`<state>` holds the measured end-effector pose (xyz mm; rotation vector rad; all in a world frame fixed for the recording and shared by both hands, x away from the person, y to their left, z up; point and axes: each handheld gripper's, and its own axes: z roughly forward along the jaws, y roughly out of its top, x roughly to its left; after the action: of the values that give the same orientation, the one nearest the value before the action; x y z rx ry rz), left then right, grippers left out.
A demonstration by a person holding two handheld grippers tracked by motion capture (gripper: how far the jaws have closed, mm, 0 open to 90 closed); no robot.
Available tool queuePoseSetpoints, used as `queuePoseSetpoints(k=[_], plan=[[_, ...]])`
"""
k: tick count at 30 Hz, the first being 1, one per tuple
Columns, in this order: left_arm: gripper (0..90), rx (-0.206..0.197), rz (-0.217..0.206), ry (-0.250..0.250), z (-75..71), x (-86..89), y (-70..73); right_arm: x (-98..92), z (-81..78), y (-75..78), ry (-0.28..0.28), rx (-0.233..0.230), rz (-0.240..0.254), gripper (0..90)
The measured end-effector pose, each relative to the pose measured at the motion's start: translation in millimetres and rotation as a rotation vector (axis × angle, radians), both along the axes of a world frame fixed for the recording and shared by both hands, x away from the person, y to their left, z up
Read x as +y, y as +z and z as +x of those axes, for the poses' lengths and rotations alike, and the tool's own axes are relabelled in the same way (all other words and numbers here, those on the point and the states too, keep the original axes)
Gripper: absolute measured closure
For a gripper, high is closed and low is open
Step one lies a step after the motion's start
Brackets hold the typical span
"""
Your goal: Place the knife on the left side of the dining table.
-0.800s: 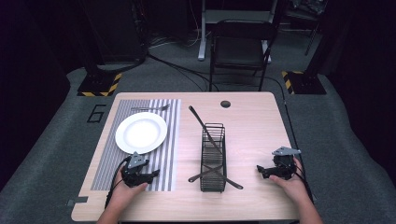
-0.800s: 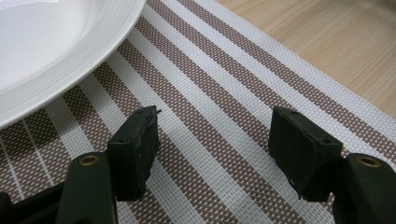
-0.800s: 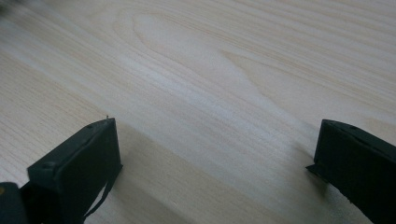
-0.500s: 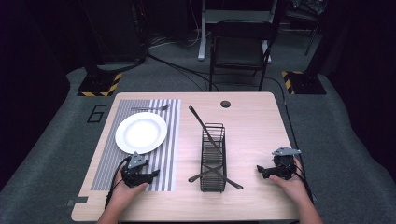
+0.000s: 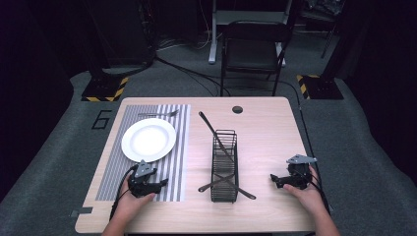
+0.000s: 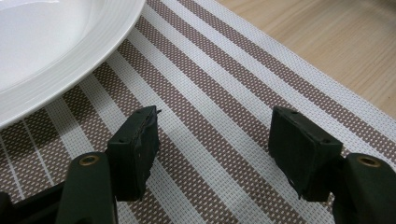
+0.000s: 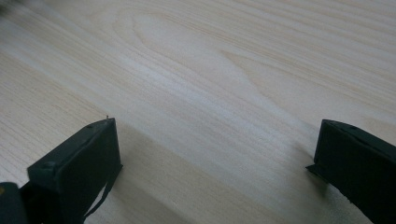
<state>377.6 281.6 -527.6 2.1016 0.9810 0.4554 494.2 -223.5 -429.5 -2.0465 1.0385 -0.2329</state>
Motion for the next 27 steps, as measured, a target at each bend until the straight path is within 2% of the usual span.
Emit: queuePoseSetpoints(k=[6,7,9,13,19,23,27], plan=[[33.4,0.006,-0.007,-0.008,-0.9,1.5,0.4,-0.1,0.1,-0.1,-0.002,0.0,0.001,0.0],[34.2,0.013,0.007,-0.015,-2.2,1.3,2.0,-0.2,0.2,-0.1,-0.003,0.0,0.002,0.0],[35.3,0.018,0.007,-0.02,-3.1,1.9,5.3,-0.1,0.0,0.0,0.0,0.0,0.0,0.0],[36.0,0.019,-0.044,-0.007,-5.7,2.7,14.0,-0.2,0.2,-0.1,-0.003,0.0,0.002,0.0],[38.6,0.009,-0.089,-0.007,-9.7,-0.7,27.1,-0.3,0.2,-0.1,-0.003,0.001,0.002,0.0],[39.8,0.006,-0.105,-0.014,-11.5,-3.8,34.8,-0.3,0.2,-0.1,-0.003,0.0,0.003,0.0],[41.9,0.019,-0.12,-0.013,-10.9,-6.3,41.4,-0.2,0.2,-0.1,-0.003,0.0,0.002,0.0]])
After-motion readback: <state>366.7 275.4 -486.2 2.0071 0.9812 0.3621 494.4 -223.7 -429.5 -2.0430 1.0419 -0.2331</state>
